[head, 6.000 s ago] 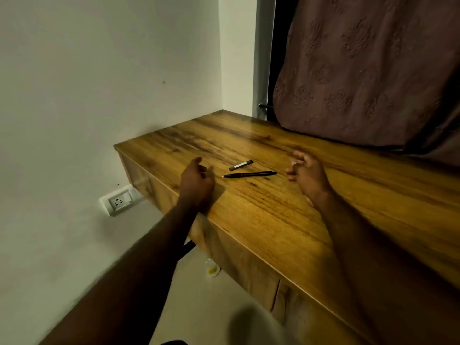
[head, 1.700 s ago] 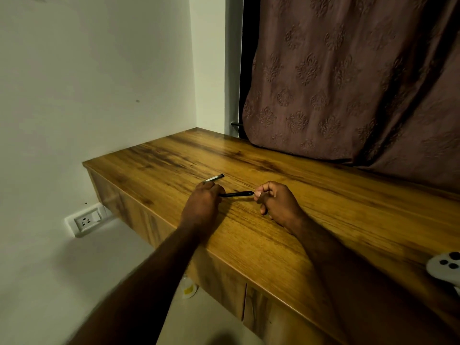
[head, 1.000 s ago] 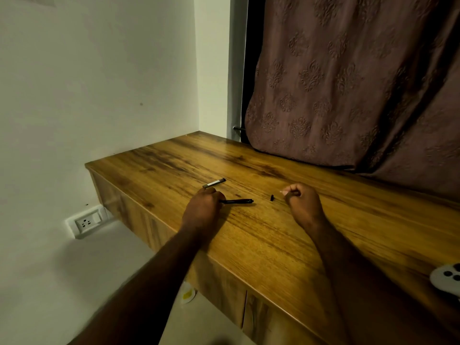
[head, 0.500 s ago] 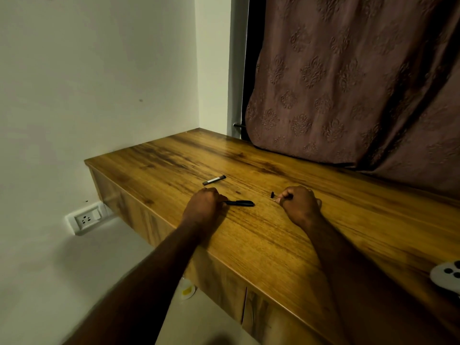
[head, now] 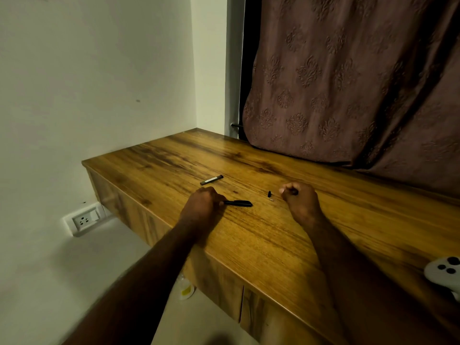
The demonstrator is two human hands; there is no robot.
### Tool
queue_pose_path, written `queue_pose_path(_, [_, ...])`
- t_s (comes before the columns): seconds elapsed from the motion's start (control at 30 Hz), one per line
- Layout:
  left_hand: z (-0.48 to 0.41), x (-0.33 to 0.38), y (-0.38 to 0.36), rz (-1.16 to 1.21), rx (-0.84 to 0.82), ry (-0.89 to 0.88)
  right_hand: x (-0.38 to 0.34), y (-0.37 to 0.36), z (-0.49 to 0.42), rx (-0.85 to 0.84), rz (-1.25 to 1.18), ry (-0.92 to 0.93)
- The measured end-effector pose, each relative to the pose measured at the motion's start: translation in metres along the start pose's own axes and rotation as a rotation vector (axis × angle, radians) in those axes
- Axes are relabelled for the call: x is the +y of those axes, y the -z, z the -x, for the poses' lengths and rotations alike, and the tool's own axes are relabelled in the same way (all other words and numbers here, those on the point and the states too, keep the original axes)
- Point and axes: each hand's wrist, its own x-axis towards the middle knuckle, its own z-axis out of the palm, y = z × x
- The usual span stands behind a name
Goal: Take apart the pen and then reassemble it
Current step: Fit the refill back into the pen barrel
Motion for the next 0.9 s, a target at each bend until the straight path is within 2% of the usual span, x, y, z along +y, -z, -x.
queue_pose_path(0.07, [-0.001, -0.001, 0.000, -0.013, -0.014, -0.006, -0.006, -0.001, 0.005, 0.189, -0.106, 0.068])
queue_pose_path(0.1, [-0.001, -0.001, 0.001, -0.022, -0.022, -0.010, -0.010, -0.002, 0.008, 0.225, -0.123, 0.125])
queue_pose_path(0.13, [-0.002, -0.002, 0.000, -0.029, -0.026, -0.015, -0.015, -0.005, 0.011, 0.201, -0.111, 0.183])
queue_pose_path(0.2, [-0.003, -0.002, 0.001, -0.046, -0.029, -0.025, -0.022, -0.016, 0.018, 0.029, -0.014, 0.293])
queue_pose_path(0.27, [-0.003, -0.003, 0.000, -0.075, -0.023, -0.035, -0.028, -0.028, 0.025, -0.159, 0.166, 0.360])
queue_pose_path(0.33, [-0.004, -0.004, -0.002, -0.115, -0.017, -0.050, -0.031, -0.039, 0.029, -0.245, 0.355, 0.392])
queue_pose_path(0.5, [-0.006, -0.009, -0.007, -0.129, -0.046, 0.003, -0.036, -0.048, 0.029, -0.278, 0.496, 0.392])
queue_pose_path(0.77, [-0.006, -0.011, -0.011, -0.015, 0.023, 0.064, -0.026, -0.034, 0.024, -0.197, 0.489, 0.376])
queue_pose_path(0.9, [-0.006, -0.008, -0.009, 0.002, 0.040, 0.010, -0.025, -0.032, 0.025, -0.194, 0.475, 0.394])
